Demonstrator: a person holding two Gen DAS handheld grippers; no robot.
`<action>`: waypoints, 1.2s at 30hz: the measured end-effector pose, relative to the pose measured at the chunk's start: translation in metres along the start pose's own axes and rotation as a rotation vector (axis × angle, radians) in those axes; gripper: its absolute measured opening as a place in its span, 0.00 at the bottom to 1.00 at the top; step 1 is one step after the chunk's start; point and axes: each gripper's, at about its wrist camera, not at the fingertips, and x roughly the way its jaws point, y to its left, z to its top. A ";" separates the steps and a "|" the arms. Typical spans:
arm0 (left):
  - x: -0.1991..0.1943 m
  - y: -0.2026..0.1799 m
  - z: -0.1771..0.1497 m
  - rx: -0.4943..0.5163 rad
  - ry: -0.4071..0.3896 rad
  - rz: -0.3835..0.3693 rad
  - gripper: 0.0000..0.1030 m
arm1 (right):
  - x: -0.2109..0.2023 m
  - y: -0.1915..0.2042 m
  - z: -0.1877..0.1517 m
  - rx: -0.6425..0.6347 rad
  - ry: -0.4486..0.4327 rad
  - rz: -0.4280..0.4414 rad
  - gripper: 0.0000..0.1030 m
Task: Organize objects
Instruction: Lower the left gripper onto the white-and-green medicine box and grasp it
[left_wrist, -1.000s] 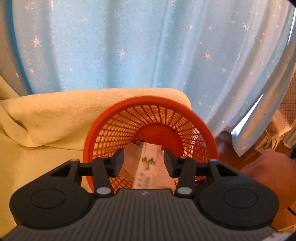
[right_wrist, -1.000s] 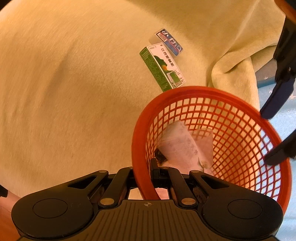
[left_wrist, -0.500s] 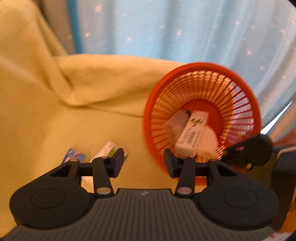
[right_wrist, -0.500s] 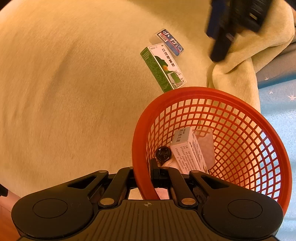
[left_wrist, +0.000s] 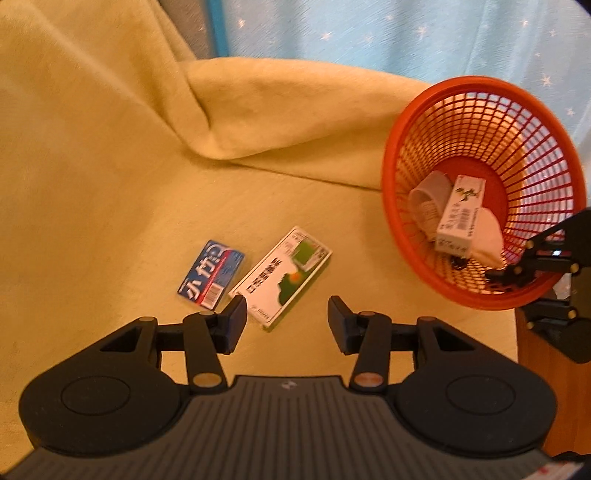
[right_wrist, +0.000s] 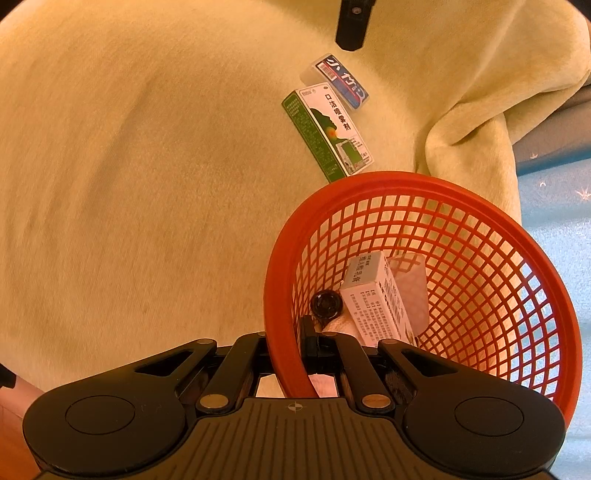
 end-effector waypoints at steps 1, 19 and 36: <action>0.001 0.002 -0.001 0.000 0.003 0.002 0.43 | 0.000 0.000 0.000 0.000 0.001 0.000 0.00; 0.020 0.010 -0.003 0.014 0.034 0.005 0.56 | -0.002 -0.001 0.003 -0.001 -0.005 -0.004 0.00; 0.069 0.014 0.003 0.187 0.048 -0.010 0.65 | 0.000 -0.010 0.015 0.043 -0.021 0.015 0.00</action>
